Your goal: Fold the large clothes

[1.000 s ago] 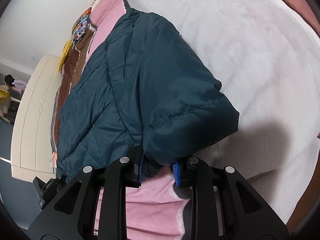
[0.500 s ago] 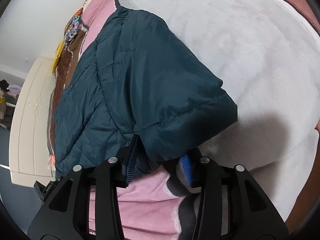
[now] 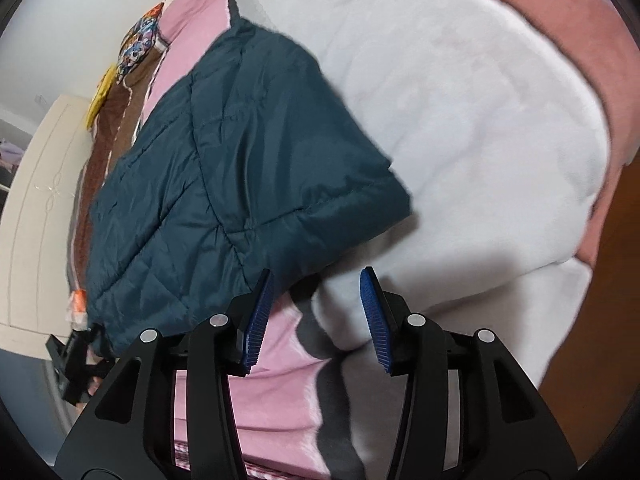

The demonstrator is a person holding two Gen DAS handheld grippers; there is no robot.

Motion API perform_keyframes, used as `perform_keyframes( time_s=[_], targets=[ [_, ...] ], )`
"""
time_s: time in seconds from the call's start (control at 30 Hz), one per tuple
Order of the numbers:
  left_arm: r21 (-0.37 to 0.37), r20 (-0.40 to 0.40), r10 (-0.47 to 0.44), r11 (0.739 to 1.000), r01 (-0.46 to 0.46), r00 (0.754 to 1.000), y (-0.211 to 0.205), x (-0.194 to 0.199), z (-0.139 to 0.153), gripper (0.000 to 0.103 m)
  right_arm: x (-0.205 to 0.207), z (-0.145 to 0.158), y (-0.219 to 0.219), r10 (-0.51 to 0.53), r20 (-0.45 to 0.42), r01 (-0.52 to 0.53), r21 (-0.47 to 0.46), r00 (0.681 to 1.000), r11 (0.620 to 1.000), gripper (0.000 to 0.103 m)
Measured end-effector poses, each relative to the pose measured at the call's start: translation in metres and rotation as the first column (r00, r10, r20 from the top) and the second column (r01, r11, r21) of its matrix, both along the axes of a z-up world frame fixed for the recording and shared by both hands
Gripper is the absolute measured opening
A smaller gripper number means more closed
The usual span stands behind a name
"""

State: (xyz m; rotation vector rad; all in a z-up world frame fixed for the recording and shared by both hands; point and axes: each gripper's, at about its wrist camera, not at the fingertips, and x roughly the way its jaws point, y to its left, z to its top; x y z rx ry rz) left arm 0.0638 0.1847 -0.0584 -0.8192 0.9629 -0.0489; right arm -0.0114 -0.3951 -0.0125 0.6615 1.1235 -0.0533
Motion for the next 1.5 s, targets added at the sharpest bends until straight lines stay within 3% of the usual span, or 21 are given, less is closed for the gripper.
perform_keyframes(
  time_s=[0.13, 0.23, 0.37, 0.43, 0.6, 0.7, 0.83, 0.97, 1.1, 1.27, 1.4, 1.5],
  targets=[
    [-0.045, 0.003, 0.021, 0.999, -0.020, 1.000, 0.006, 0.003, -0.007, 0.062, -0.002, 0.027, 0.012, 0.043, 0.087, -0.037, -0.074, 0.995, 0.997, 0.045],
    [-0.080, 0.010, 0.040, 0.996, -0.039, 0.999, 0.009, 0.005, -0.009, 0.062, 0.009, 0.044, 0.038, 0.152, 0.148, -0.140, -0.089, 0.977, 0.986, 0.032],
    [-0.084, 0.027, 0.043, 0.996, -0.040, 0.999, 0.009, 0.003, -0.009, 0.062, 0.034, 0.056, 0.091, 0.323, 0.192, -0.304, -0.124, 0.927, 0.945, 0.018],
    [-0.085, 0.038, 0.043, 0.996, -0.040, 0.998, 0.009, 0.002, -0.008, 0.057, 0.048, 0.057, 0.118, 0.388, 0.206, -0.368, -0.132, 0.898, 0.921, 0.011],
    [-0.039, 0.068, 0.017, 0.999, -0.015, 0.998, 0.007, 0.000, -0.001, 0.045, 0.080, 0.057, 0.190, 0.539, 0.218, -0.494, -0.231, 0.813, 0.838, 0.009],
    [-0.016, 0.084, 0.004, 1.000, -0.003, 0.996, 0.005, 0.001, 0.003, 0.042, 0.103, 0.053, 0.216, 0.585, 0.198, -0.520, -0.299, 0.786, 0.800, 0.008],
    [-0.003, 0.096, -0.007, 1.000, 0.007, 0.995, 0.006, 0.000, 0.004, 0.041, 0.149, 0.053, 0.228, 0.574, 0.178, -0.493, -0.352, 0.799, 0.795, 0.009],
    [0.005, 0.106, -0.012, 1.000, 0.011, 0.994, 0.005, -0.002, 0.003, 0.040, 0.212, 0.048, 0.229, 0.517, 0.133, -0.437, -0.384, 0.845, 0.813, 0.009],
    [0.009, 0.111, -0.024, 1.000, 0.023, 0.994, 0.005, -0.005, 0.004, 0.039, 0.269, 0.019, 0.227, 0.473, 0.023, -0.441, -0.320, 0.881, 0.838, 0.009],
    [0.034, 0.135, -0.047, 0.998, 0.043, 0.990, 0.003, -0.006, 0.014, 0.037, 0.297, -0.008, 0.233, 0.460, -0.070, -0.460, -0.281, 0.885, 0.842, 0.008],
    [0.059, 0.146, -0.060, 0.997, 0.052, 0.987, 0.000, -0.002, 0.020, 0.033, 0.298, -0.014, 0.231, 0.473, -0.084, -0.477, -0.273, 0.877, 0.835, 0.007],
    [0.077, 0.134, -0.067, 0.995, 0.057, 0.989, -0.003, 0.000, 0.021, 0.030, 0.292, -0.002, 0.222, 0.461, -0.050, -0.459, -0.235, 0.886, 0.857, 0.007]
  ],
)
